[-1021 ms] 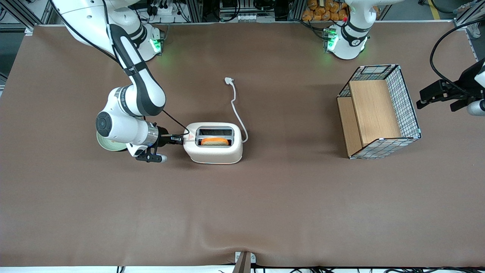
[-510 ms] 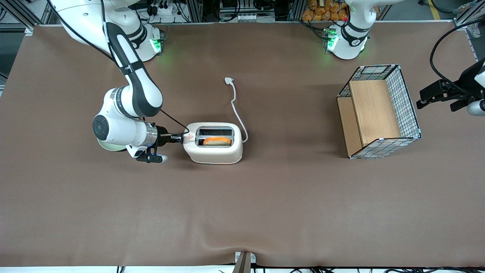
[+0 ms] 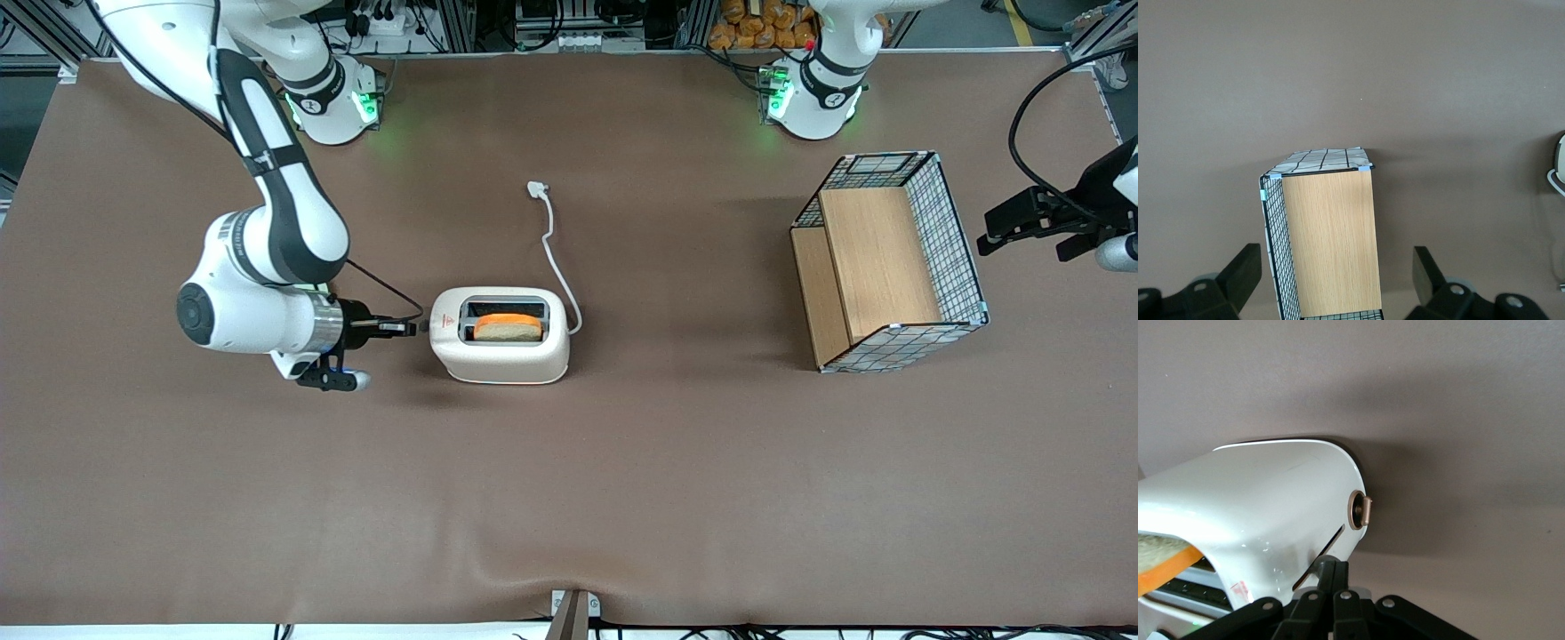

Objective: Press toaster button with right arm

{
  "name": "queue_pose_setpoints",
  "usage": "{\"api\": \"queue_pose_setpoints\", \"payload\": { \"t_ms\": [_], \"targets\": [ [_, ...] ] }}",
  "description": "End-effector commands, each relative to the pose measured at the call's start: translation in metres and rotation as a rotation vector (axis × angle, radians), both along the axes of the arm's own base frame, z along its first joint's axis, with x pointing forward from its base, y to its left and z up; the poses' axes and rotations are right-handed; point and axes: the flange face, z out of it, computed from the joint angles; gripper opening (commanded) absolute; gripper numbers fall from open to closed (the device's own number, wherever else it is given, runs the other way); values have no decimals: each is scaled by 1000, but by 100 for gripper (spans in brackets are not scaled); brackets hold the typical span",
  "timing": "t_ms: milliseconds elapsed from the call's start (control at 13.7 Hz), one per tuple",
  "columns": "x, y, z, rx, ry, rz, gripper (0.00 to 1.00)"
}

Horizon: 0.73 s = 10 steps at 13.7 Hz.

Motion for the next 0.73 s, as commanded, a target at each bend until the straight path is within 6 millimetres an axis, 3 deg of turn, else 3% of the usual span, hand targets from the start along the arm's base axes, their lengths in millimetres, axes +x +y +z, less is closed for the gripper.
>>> {"api": "queue_pose_setpoints", "payload": {
  "t_ms": [0, 73, 438, 656],
  "targets": [
    [14, -15, 28, 1, 7, 26, 44],
    [19, -22, 39, -20, 16, 29, 99],
    [59, -83, 128, -159, -103, 62, 100],
    [66, -102, 162, -295, -159, 165, 100]
  ]
}}
